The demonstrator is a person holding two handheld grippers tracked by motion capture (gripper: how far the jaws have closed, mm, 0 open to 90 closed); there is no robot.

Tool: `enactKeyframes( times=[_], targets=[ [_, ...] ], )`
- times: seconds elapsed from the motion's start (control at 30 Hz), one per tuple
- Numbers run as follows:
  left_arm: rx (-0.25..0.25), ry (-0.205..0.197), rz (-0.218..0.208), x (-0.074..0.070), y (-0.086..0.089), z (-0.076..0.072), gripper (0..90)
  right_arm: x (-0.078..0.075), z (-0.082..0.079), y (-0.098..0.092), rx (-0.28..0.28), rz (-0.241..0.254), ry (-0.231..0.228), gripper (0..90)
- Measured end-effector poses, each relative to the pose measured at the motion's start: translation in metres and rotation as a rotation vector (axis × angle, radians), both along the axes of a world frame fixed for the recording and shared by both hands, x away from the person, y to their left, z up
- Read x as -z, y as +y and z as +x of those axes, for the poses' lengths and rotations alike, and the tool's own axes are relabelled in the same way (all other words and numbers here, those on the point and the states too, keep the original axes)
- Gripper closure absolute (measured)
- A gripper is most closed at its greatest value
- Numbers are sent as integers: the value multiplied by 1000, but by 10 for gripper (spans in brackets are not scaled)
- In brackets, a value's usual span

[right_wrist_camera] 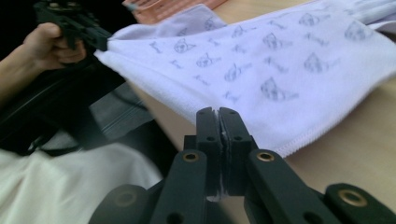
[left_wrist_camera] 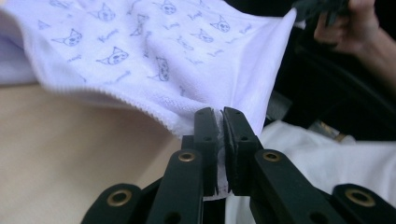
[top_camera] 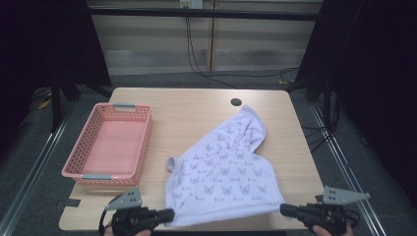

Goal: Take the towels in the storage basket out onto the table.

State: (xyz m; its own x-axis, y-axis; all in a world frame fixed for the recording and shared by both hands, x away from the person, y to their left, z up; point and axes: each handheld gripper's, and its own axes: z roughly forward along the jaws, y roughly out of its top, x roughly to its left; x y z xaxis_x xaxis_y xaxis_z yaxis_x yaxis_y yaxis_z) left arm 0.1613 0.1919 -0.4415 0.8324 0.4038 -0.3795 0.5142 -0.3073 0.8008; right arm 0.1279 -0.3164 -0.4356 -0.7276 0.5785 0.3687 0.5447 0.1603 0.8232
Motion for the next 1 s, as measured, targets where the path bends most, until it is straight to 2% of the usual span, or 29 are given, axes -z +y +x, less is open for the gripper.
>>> enactKeyframes(
  times=[0.03, 0.07, 0.1, 0.13, 0.2, 0.23, 0.3, 0.33, 0.37, 0.47, 0.57, 0.63, 0.7, 0.73, 0.77, 0.8, 0.83, 0.87, 0.9, 0.93, 0.97, 1.0],
  targets=[
    [7, 12, -17, 0, 2, -5, 829, -2, -7, -1, -18, 8, 2, 835],
    [6, 8, -16, -1, 3, -6, 791, -3, -10, -2, -51, 15, 27, 763],
    [4, 4, -18, -1, 3, -6, 763, -4, -11, -3, -57, 5, 15, 738],
    [14, 3, -16, -2, 4, -3, 740, -4, -11, -4, -22, -6, -4, 702],
    [-12, -3, -10, -1, 2, 10, 681, -2, -3, -6, -8, 1, -21, 630],
    [-9, 5, -4, -1, 0, 20, 684, -1, 3, -6, 25, -20, -33, 615],
    [-23, -10, 21, 0, -7, 41, 670, 4, 21, -2, 61, -109, -57, 593],
    [-16, -1, 29, 0, -11, 52, 659, 8, 31, 1, 73, -148, -63, 579],
    [-22, -18, 43, 1, -16, 64, 657, 11, 43, 5, 72, -166, -52, 574],
    [-26, -8, 58, 12, -29, 101, 647, 21, 81, 15, 70, -218, -48, 559],
    [-52, -1, 137, 28, -42, 131, 648, 27, 119, 21, 104, -264, -53, 536],
    [-53, -8, 187, 37, -48, 143, 649, 33, 141, 22, 114, -259, -35, 512],
    [-53, 13, 210, 46, -50, 149, 649, 40, 156, 25, 108, -280, -12, 512],
    [-51, 24, 223, 50, -51, 148, 654, 43, 160, 27, 100, -266, 10, 533],
    [-41, 25, 256, 54, -52, 146, 665, 47, 161, 28, 77, -261, 36, 568],
    [-35, 6, 277, 58, -52, 143, 683, 51, 160, 30, 63, -278, 46, 678],
    [-41, 7, 275, 58, -51, 140, 709, 52, 156, 32, 42, -283, 52, 786],
    [-33, 17, 294, 56, -49, 138, 767, 52, 152, 32, 32, -278, 49, 846],
    [-33, 8, 319, 55, -48, 135, 846, 50, 147, 31, 25, -264, 46, 869],
    [-28, 24, 313, 56, -46, 131, 898, 45, 140, 30, 12, -251, 39, 875],
    [-8, 35, 300, 56, -44, 127, 900, 41, 133, 28, 4, -232, 31, 878],
    [0, 35, 313, 55, -43, 121, 900, 38, 125, 27, -8, -211, 30, 878]
  ],
)
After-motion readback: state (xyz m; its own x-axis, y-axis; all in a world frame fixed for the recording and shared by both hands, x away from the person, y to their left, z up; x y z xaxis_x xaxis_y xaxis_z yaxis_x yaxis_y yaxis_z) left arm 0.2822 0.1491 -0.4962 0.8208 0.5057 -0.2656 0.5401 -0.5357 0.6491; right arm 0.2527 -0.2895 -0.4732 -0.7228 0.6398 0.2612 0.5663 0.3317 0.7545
